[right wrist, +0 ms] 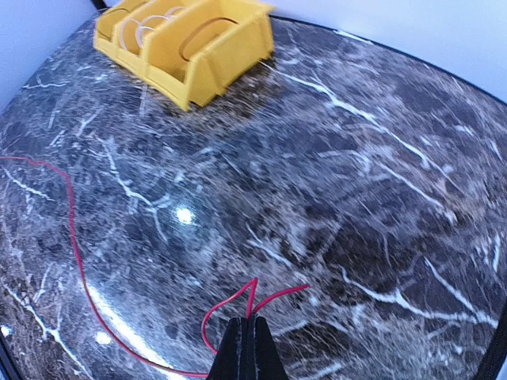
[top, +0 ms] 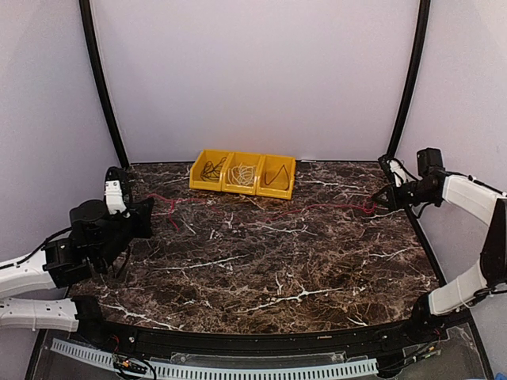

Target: Untangle the cables

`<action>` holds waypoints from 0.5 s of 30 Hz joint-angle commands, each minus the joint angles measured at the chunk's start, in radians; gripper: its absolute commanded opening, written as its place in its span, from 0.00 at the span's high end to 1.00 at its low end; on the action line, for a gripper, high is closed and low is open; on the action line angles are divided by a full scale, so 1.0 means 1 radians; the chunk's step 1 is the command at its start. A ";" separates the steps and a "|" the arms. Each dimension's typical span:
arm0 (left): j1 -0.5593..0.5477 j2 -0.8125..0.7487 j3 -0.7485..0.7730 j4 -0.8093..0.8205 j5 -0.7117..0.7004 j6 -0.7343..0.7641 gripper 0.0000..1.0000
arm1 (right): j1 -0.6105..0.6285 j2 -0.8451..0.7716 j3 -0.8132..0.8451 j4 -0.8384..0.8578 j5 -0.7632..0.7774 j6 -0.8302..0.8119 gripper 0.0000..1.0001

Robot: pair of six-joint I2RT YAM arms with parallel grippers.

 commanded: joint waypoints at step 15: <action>0.008 0.620 0.463 0.225 0.243 0.027 1.00 | 0.374 0.371 0.566 0.090 -0.021 0.105 1.00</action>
